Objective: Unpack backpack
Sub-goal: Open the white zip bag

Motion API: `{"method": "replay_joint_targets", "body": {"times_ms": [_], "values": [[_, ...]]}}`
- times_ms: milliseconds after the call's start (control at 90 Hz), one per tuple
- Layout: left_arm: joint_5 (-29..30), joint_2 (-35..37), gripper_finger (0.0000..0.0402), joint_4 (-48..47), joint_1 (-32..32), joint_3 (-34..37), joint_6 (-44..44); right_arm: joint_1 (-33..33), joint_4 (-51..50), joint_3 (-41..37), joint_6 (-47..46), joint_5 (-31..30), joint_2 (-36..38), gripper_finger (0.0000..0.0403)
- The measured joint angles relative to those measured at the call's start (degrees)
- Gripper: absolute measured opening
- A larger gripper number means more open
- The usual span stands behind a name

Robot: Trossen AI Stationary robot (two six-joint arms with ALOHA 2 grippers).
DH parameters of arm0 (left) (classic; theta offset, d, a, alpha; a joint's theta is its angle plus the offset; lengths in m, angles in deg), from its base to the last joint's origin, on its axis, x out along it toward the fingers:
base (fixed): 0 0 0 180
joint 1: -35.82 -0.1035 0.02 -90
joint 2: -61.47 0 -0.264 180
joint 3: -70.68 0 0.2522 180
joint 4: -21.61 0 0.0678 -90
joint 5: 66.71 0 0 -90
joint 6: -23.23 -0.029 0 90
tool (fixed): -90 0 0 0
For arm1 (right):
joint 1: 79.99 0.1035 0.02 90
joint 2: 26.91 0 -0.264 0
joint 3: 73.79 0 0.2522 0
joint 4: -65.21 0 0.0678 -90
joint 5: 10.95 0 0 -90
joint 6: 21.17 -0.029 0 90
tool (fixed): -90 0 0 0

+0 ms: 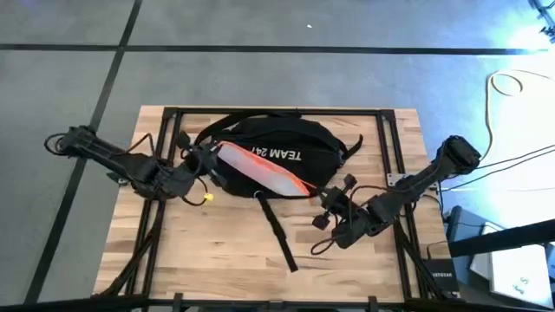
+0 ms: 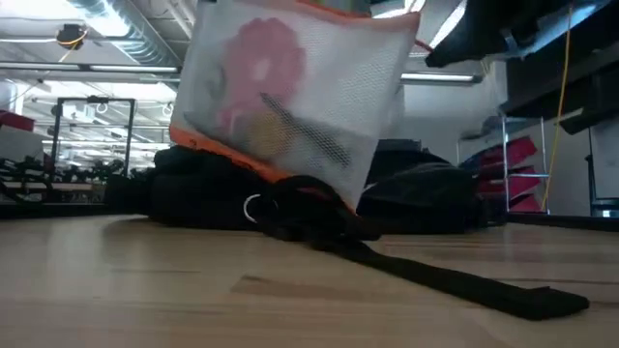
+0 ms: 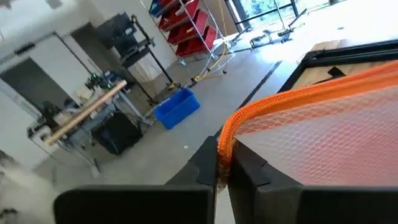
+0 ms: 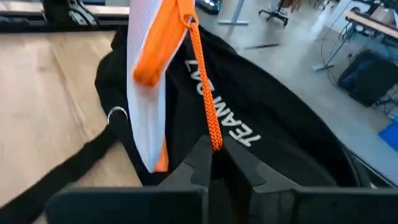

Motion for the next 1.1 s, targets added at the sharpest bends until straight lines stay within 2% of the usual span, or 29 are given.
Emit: {"method": "replay_joint_targets", "body": {"times_ms": [122,344,522,711,922,1100], "values": [[-1.38,0.22,0.0,-5.6,-0.11,0.0,9.13,0.0,-3.6,0.0,-3.49,0.54,0.0,0.0],[-10.37,0.28,0.0,-16.16,-1.51,0.0,22.83,0.02,-6.33,0.0,-6.03,0.59,0.0,0.0],[-11.22,0.26,0.0,-23.33,-0.49,0.0,31.17,0.0,-6.75,0.0,-6.23,0.17,0.0,0.0],[-11.09,0.26,0.0,-24.25,0.91,1.1,33.8,0.0,-6.81,0.0,-6.1,0.38,0.0,0.0],[-10.79,0.22,0.0,-26.08,0.75,2.67,36.53,0.0,-7.84,0.0,-6.03,6.25,-0.02,0.0],[-9.05,0.22,0.0,-28.2,0.7,3.04,38.64,1.3,-7.99,0.0,-5.84,6.84,-0.02,0.0]]}}
